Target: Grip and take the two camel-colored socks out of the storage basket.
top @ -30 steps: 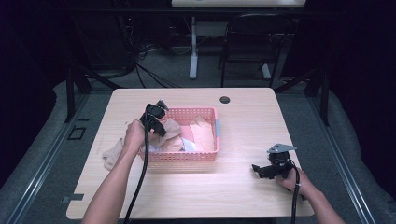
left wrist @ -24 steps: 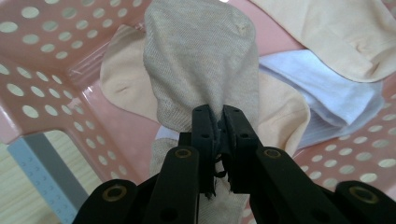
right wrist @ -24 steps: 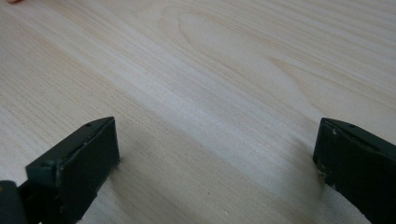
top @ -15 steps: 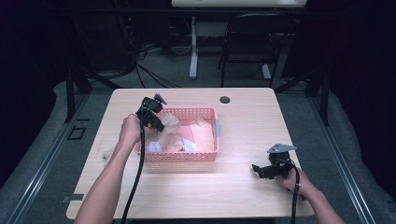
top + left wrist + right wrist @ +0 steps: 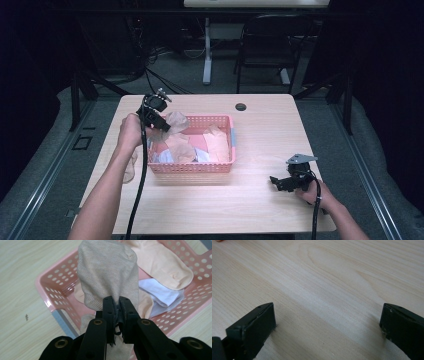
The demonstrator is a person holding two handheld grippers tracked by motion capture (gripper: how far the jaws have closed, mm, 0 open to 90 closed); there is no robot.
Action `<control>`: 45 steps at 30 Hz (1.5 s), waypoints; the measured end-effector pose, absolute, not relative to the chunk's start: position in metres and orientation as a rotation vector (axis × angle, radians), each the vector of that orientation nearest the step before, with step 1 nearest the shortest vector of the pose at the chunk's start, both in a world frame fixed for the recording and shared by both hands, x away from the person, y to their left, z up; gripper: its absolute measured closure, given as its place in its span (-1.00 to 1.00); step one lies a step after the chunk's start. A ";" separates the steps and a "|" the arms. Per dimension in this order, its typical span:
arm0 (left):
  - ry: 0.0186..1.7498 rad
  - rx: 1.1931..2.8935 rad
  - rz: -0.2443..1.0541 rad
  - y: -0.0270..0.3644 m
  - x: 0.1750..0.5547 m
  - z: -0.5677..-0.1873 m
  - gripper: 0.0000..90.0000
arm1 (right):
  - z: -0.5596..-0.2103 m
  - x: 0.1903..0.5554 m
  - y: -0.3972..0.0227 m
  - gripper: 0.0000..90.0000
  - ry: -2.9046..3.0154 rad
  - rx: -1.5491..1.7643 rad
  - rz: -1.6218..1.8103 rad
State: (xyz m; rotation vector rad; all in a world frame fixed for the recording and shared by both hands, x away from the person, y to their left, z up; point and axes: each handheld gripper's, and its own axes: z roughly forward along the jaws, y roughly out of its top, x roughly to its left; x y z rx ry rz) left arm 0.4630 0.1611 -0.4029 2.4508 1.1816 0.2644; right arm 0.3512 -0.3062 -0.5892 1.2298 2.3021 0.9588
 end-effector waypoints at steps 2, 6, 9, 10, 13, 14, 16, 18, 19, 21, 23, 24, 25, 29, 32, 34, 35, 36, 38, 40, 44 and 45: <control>1.178 2.442 0.272 0.164 0.461 -0.398 0.86 | -0.589 0.351 -0.306 -1.00 2.302 1.230 0.959; 1.179 2.429 0.279 0.172 0.459 -0.390 0.86 | -0.589 0.351 -0.306 -1.00 2.302 1.230 0.959; 1.189 2.416 0.291 0.179 0.457 -0.386 0.86 | -0.589 0.351 -0.306 -1.00 2.302 1.230 0.959; 1.191 2.413 0.296 0.181 0.456 -0.384 0.86 | -0.589 0.351 -0.306 -1.00 2.301 1.230 0.960; 1.204 2.393 0.310 0.190 0.454 -0.380 0.86 | -0.589 0.351 -0.306 -1.00 2.302 1.230 0.959; 1.212 2.388 0.318 0.194 0.452 -0.378 0.86 | -0.589 0.351 -0.306 -1.00 2.302 1.230 0.959; 1.228 2.372 0.325 0.200 0.451 -0.376 0.86 | -0.589 0.351 -0.306 -1.00 2.299 1.228 0.962; 1.243 2.359 0.334 0.208 0.448 -0.374 0.86 | -0.590 0.351 -0.306 -1.00 2.298 1.229 0.963; 1.255 2.348 0.343 0.213 0.447 -0.373 0.86 | -0.589 0.351 -0.306 -1.00 2.300 1.227 0.962; 1.273 2.343 0.354 0.221 0.445 -0.372 0.86 | -0.589 0.352 -0.306 -1.00 2.300 1.229 0.963; 1.293 2.329 0.366 0.231 0.442 -0.370 0.86 | -0.589 0.352 -0.306 -1.00 2.305 1.225 0.956; 1.300 2.324 0.370 0.234 0.441 -0.370 0.86 | -0.589 0.352 -0.306 -1.00 2.305 1.226 0.955; 1.309 2.316 0.375 0.238 0.440 -0.369 0.86 | -0.589 0.352 -0.306 -1.00 2.304 1.226 0.955; 1.337 2.295 0.384 0.254 0.433 -0.369 0.86 | -0.589 0.352 -0.306 -1.00 2.305 1.227 0.950; 1.367 2.278 0.382 0.267 0.429 -0.371 0.86 | -0.589 0.353 -0.305 -1.00 2.314 1.220 0.959; 1.377 2.271 0.380 0.273 0.425 -0.372 0.86 | -0.589 0.354 -0.305 -1.00 2.313 1.216 0.949; 1.383 2.269 0.381 0.275 0.424 -0.373 0.86 | -0.589 0.354 -0.305 -1.00 2.309 1.219 0.954; 1.390 2.262 0.383 0.278 0.422 -0.374 0.86 | -0.589 0.354 -0.305 -1.00 2.310 1.219 0.953; 1.403 2.247 0.377 0.285 0.420 -0.377 0.86 | -0.589 0.354 -0.305 -1.00 2.309 1.219 0.953; 1.423 2.234 0.376 0.291 0.418 -0.381 0.86 | -0.589 0.354 -0.305 -1.00 2.309 1.219 0.953; 1.457 2.228 0.365 0.304 0.413 -0.391 0.86 | -0.589 0.354 -0.305 -1.00 2.309 1.219 0.953; 1.466 2.223 0.365 0.306 0.412 -0.393 0.86 | -0.589 0.354 -0.305 -1.00 2.309 1.218 0.954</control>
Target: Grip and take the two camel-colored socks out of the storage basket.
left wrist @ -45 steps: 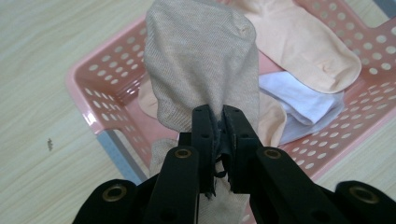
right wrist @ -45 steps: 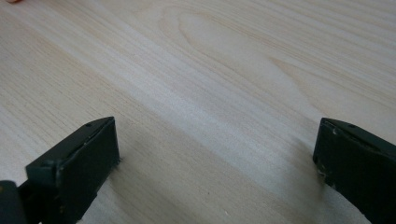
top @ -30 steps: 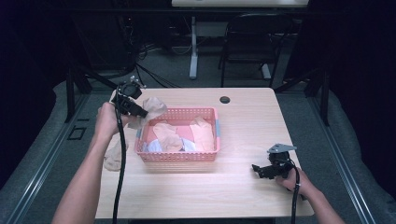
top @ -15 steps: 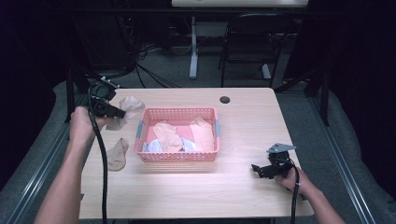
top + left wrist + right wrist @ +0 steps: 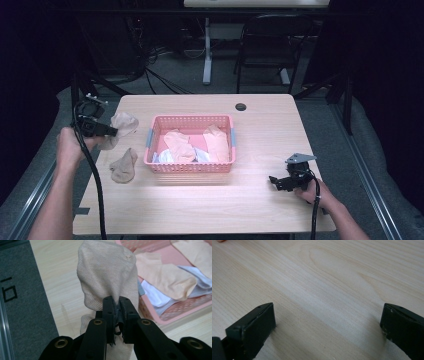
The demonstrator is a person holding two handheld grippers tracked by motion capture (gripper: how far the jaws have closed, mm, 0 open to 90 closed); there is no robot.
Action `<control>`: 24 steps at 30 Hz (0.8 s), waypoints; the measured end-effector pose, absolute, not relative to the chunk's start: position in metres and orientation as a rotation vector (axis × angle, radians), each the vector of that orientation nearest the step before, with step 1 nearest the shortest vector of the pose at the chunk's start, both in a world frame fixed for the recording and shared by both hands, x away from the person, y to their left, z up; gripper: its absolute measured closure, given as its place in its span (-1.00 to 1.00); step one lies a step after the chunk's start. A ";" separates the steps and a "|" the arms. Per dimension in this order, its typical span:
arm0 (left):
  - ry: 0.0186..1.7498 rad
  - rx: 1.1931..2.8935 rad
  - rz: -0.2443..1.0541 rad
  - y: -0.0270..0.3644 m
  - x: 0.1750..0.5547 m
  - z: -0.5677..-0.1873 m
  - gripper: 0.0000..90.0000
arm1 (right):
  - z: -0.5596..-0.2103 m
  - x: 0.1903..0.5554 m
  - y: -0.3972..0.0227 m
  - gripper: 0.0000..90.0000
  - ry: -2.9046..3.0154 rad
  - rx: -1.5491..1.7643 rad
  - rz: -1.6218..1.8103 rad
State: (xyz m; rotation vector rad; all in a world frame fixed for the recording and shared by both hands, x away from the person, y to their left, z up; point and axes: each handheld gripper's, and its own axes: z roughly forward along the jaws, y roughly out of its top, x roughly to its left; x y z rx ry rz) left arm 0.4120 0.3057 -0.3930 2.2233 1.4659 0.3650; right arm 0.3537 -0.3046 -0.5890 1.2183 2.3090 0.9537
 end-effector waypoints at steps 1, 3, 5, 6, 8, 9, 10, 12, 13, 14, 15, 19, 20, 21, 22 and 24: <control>1.477 2.219 0.360 0.309 0.411 -0.397 0.86 | -0.589 0.354 -0.305 -1.00 2.309 1.219 0.953; 1.488 2.216 0.352 0.313 0.409 -0.403 0.86 | -0.589 0.354 -0.305 -1.00 2.309 1.219 0.953; 1.500 2.213 0.341 0.316 0.407 -0.410 0.86 | -0.589 0.354 -0.305 -1.00 2.309 1.219 0.953; 1.505 2.216 0.333 0.318 0.407 -0.414 0.86 | -0.589 0.354 -0.305 -1.00 2.309 1.219 0.953; 1.506 2.221 0.304 0.321 0.406 -0.423 0.86 | -0.589 0.354 -0.305 -1.00 2.309 1.219 0.953; 1.510 2.218 0.296 0.321 0.405 -0.428 0.85 | -0.589 0.354 -0.305 -1.00 2.309 1.219 0.953; 1.515 2.219 0.290 0.322 0.405 -0.433 0.85 | -0.589 0.354 -0.305 -1.00 2.309 1.219 0.953; 1.523 2.222 0.273 0.324 0.404 -0.442 0.85 | -0.589 0.354 -0.305 -1.00 2.309 1.219 0.953; 1.528 2.222 0.268 0.325 0.404 -0.446 0.85 | -0.589 0.354 -0.305 -1.00 2.309 1.219 0.953; 1.534 2.224 0.261 0.326 0.403 -0.452 0.85 | -0.589 0.354 -0.305 -1.00 2.309 1.219 0.953; 1.540 2.221 0.254 0.327 0.403 -0.457 0.85 | -0.589 0.354 -0.305 -1.00 2.309 1.219 0.953; 1.564 2.233 0.200 0.329 0.402 -0.480 0.85 | -0.589 0.354 -0.305 -1.00 2.309 1.219 0.953; 1.571 2.231 0.189 0.330 0.402 -0.486 0.85 | -0.589 0.354 -0.305 -1.00 2.309 1.219 0.953; 1.577 2.230 0.177 0.330 0.402 -0.494 0.85 | -0.589 0.354 -0.305 -1.00 2.309 1.219 0.953; 1.582 2.232 0.167 0.330 0.402 -0.500 0.85 | -0.589 0.354 -0.305 -1.00 2.309 1.219 0.953; 1.589 2.234 0.144 0.330 0.402 -0.509 0.84 | -0.589 0.354 -0.305 -1.00 2.309 1.219 0.953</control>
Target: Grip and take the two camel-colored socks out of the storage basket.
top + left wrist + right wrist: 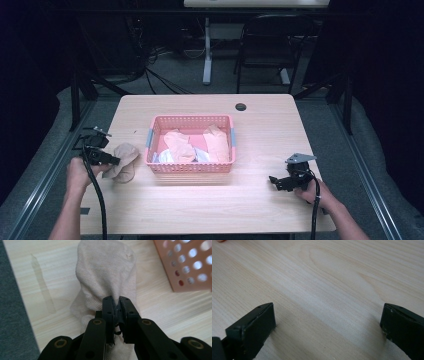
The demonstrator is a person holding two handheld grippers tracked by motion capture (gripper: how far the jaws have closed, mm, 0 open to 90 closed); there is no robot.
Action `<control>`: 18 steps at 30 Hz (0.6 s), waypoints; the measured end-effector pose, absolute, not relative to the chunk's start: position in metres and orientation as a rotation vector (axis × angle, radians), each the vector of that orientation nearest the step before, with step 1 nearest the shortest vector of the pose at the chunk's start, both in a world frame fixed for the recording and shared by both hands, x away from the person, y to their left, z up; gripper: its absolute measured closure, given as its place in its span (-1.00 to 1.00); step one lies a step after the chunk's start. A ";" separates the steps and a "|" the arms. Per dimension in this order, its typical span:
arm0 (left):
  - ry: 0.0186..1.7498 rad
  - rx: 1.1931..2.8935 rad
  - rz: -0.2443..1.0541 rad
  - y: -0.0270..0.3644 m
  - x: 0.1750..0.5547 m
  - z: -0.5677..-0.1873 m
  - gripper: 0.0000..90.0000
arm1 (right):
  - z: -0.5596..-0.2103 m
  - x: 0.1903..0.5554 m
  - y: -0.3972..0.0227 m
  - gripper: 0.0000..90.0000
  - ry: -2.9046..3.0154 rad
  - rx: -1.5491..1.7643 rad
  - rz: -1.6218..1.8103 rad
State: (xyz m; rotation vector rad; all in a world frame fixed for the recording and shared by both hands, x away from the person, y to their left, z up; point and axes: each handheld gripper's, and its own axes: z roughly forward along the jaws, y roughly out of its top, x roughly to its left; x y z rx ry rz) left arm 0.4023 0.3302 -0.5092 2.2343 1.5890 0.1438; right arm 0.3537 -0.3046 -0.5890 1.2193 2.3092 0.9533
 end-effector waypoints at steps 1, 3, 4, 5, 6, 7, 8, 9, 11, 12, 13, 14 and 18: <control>1.595 2.230 0.129 0.330 0.403 -0.516 0.84 | -0.589 0.354 -0.305 -1.00 2.309 1.219 0.954; 1.602 2.229 0.091 0.331 0.404 -0.527 0.83 | -0.589 0.354 -0.305 -1.00 2.309 1.219 0.953; 1.608 2.219 0.078 0.331 0.404 -0.532 0.82 | -0.589 0.354 -0.305 -1.00 2.309 1.219 0.953; 1.607 2.214 0.077 0.331 0.404 -0.535 0.79 | -0.589 0.354 -0.305 -1.00 2.309 1.219 0.954; 1.605 2.210 0.070 0.331 0.404 -0.535 0.73 | -0.589 0.354 -0.305 -1.00 2.309 1.219 0.953; 1.610 2.192 0.074 0.331 0.403 -0.535 0.63 | -0.589 0.354 -0.305 -1.00 2.309 1.219 0.954; 1.612 2.191 0.081 0.331 0.402 -0.534 0.43 | -0.589 0.354 -0.305 -1.00 2.308 1.219 0.953; 1.615 2.190 0.097 0.330 0.400 -0.532 0.24 | -0.589 0.354 -0.305 -1.00 2.309 1.219 0.953; 1.628 2.176 0.150 0.329 0.394 -0.528 -0.18 | -0.589 0.354 -0.305 -1.00 2.308 1.219 0.954; 1.630 2.172 0.175 0.330 0.390 -0.525 -0.33 | -0.589 0.354 -0.305 -1.00 2.309 1.219 0.953; 1.628 2.154 0.197 0.330 0.385 -0.524 -0.42 | -0.589 0.354 -0.305 -1.00 2.309 1.219 0.953; 1.627 2.140 0.215 0.331 0.379 -0.523 -0.49 | -0.589 0.354 -0.305 -1.00 2.309 1.219 0.953; 1.621 2.095 0.295 0.334 0.355 -0.529 -0.72 | -0.589 0.354 -0.305 -1.00 2.309 1.219 0.954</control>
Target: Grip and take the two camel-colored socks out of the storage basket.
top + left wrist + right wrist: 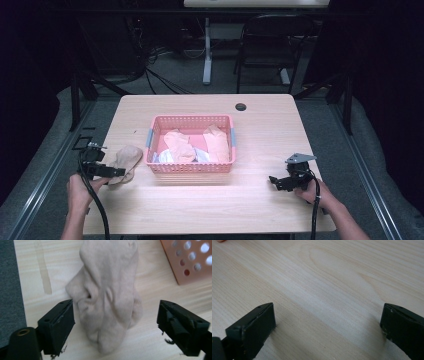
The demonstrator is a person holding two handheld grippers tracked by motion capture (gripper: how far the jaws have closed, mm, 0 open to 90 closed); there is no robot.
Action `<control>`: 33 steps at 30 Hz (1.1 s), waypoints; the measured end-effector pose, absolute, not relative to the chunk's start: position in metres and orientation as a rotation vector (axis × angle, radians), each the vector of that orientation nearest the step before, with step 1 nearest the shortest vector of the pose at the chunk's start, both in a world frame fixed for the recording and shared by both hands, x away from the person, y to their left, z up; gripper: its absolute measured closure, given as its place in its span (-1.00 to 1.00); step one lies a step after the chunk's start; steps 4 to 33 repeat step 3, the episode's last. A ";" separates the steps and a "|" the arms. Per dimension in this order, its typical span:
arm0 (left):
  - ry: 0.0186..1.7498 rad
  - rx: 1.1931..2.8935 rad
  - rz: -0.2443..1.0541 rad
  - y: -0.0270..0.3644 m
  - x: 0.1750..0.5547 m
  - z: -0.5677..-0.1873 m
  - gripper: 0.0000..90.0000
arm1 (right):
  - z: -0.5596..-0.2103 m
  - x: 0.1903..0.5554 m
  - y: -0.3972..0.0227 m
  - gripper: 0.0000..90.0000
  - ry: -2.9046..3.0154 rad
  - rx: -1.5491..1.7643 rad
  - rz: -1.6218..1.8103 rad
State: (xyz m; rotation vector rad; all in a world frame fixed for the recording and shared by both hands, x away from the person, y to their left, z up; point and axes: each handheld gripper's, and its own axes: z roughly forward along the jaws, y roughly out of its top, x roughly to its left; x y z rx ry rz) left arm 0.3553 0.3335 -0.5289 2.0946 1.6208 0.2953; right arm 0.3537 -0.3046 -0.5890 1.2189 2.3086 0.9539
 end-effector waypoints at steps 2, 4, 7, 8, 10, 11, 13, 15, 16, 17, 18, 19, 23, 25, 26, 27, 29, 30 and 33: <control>1.632 2.114 0.312 0.333 0.348 -0.534 -0.82 | -0.589 0.354 -0.305 -1.00 2.309 1.219 0.954; 1.638 2.112 0.296 0.333 0.343 -0.538 -0.84 | -0.589 0.354 -0.305 -1.00 2.309 1.219 0.953; 1.638 2.112 0.296 0.333 0.343 -0.538 -0.84 | -0.589 0.354 -0.305 -1.00 2.309 1.219 0.953; 1.638 2.112 0.296 0.333 0.343 -0.538 -0.84 | -0.589 0.354 -0.305 -1.00 2.309 1.219 0.953; 1.638 2.112 0.296 0.333 0.343 -0.538 -0.84 | -0.589 0.354 -0.305 -1.00 2.309 1.219 0.953; 1.638 2.112 0.296 0.333 0.343 -0.538 -0.84 | -0.589 0.354 -0.305 -1.00 2.309 1.219 0.953; 1.638 2.112 0.296 0.333 0.343 -0.538 -0.84 | -0.589 0.354 -0.305 -1.00 2.309 1.219 0.953; 1.638 2.112 0.296 0.333 0.343 -0.538 -0.84 | -0.589 0.354 -0.305 -1.00 2.309 1.219 0.953; 1.638 2.112 0.296 0.333 0.343 -0.538 -0.84 | -0.589 0.354 -0.305 -1.00 2.309 1.219 0.953; 1.638 2.112 0.296 0.333 0.343 -0.538 -0.84 | -0.589 0.354 -0.305 -1.00 2.309 1.219 0.953; 1.638 2.112 0.296 0.333 0.343 -0.538 -0.84 | -0.589 0.354 -0.305 -1.00 2.309 1.219 0.953; 1.638 2.112 0.296 0.333 0.343 -0.538 -0.84 | -0.589 0.354 -0.305 -1.00 2.309 1.219 0.953; 1.638 2.112 0.296 0.333 0.343 -0.538 -0.84 | -0.589 0.354 -0.305 -1.00 2.309 1.219 0.953; 1.638 2.112 0.296 0.333 0.343 -0.538 -0.84 | -0.589 0.354 -0.305 -1.00 2.309 1.219 0.953; 1.638 2.112 0.296 0.333 0.343 -0.538 -0.84 | -0.589 0.354 -0.305 -1.00 2.309 1.219 0.953; 1.638 2.112 0.296 0.333 0.343 -0.538 -0.84 | -0.589 0.354 -0.305 -1.00 2.309 1.219 0.953; 1.638 2.112 0.296 0.333 0.343 -0.538 -0.84 | -0.589 0.354 -0.305 -1.00 2.309 1.219 0.953; 1.638 2.112 0.296 0.333 0.343 -0.538 -0.84 | -0.589 0.354 -0.305 -1.00 2.309 1.219 0.953; 1.638 2.112 0.296 0.333 0.343 -0.538 -0.84 | -0.589 0.354 -0.305 -1.00 2.309 1.219 0.953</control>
